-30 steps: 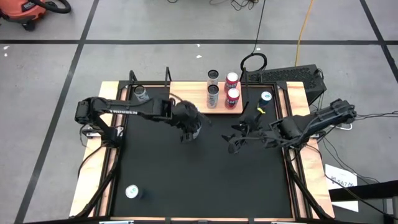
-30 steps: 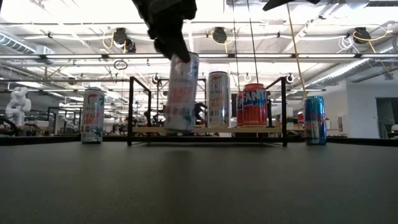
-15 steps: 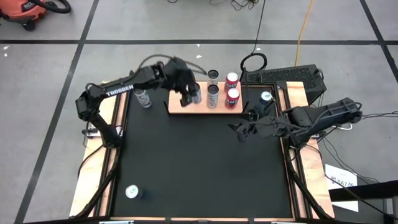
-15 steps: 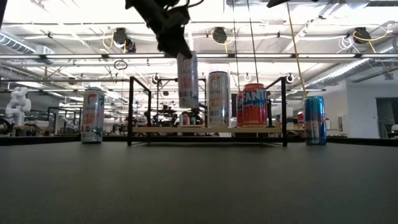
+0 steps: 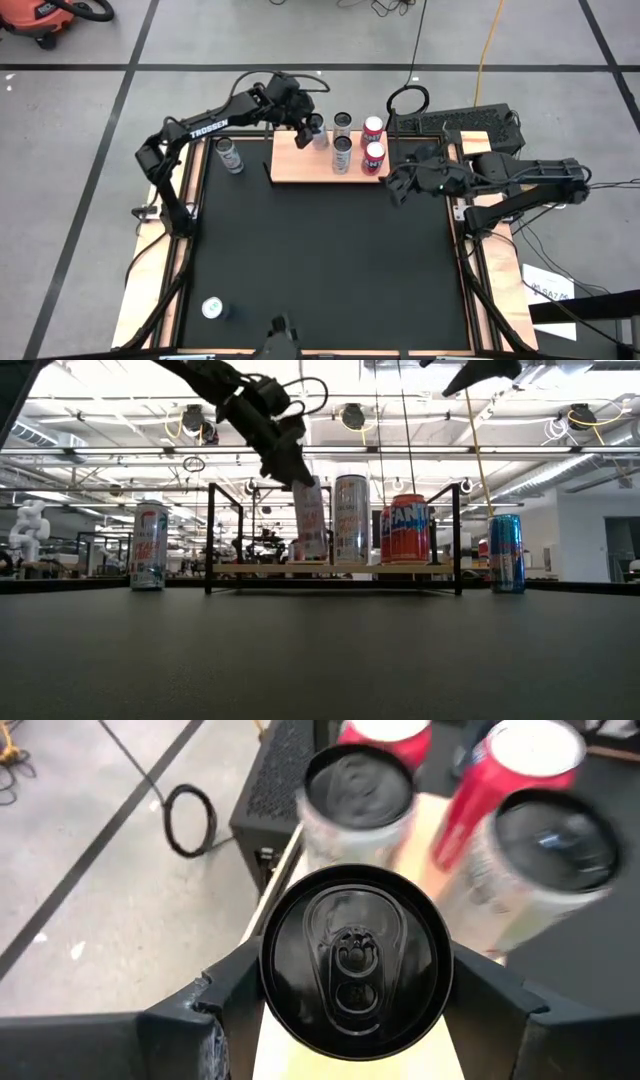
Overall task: Place canned beverage on shelf
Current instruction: Put the bottom white pink soda can on the shelf
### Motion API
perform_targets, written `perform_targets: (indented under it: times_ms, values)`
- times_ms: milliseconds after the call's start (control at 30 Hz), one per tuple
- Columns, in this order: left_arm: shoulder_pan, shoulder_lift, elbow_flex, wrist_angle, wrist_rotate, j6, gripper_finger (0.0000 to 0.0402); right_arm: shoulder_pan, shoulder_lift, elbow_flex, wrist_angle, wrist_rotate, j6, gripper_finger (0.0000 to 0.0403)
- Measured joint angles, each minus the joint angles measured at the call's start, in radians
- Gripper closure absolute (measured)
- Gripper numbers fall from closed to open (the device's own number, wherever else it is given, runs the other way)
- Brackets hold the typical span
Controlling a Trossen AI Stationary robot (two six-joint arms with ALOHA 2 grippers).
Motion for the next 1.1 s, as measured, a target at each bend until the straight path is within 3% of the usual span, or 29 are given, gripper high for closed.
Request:
perform_targets:
  times_ms: [533,1100]
  values:
    - [0.026,0.055,0.0,0.03,0.001,0.028,0.0168,-0.219,-0.038,0.0,0.004,-0.178,-0.137,0.0091]
    - [0.031,0.057,0.099,-0.063,0.003,0.057,0.0168,-0.245,-0.038,0.0,0.039,-0.182,-0.121,0.0091]
